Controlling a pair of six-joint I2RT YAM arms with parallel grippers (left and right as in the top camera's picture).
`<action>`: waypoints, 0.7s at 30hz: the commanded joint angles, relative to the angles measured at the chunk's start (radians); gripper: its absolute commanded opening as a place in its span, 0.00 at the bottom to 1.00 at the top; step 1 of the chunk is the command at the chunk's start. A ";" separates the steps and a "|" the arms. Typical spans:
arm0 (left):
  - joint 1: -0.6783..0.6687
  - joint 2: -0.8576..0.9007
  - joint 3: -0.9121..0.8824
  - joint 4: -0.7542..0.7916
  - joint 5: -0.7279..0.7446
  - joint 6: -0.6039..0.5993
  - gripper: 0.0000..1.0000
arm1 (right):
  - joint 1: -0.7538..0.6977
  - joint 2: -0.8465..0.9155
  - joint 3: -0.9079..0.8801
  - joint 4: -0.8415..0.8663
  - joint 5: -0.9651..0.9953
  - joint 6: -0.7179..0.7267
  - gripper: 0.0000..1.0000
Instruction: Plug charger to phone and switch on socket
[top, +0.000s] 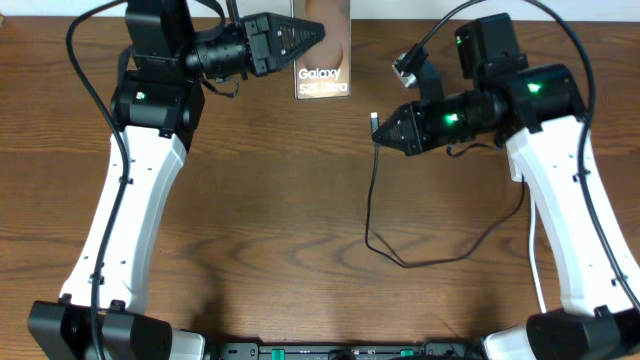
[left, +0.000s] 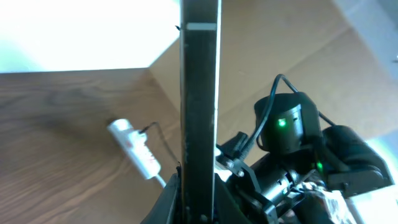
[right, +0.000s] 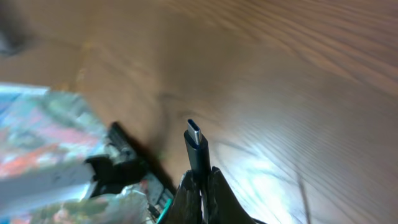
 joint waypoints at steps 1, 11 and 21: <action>0.001 -0.002 0.010 0.080 0.119 -0.137 0.07 | 0.004 -0.044 0.002 0.008 -0.175 -0.105 0.01; 0.001 -0.002 0.010 0.197 0.151 -0.257 0.07 | 0.004 -0.045 0.001 0.023 -0.338 -0.152 0.01; 0.001 -0.002 0.010 0.203 0.138 -0.264 0.07 | 0.004 -0.045 0.001 0.084 -0.340 -0.057 0.01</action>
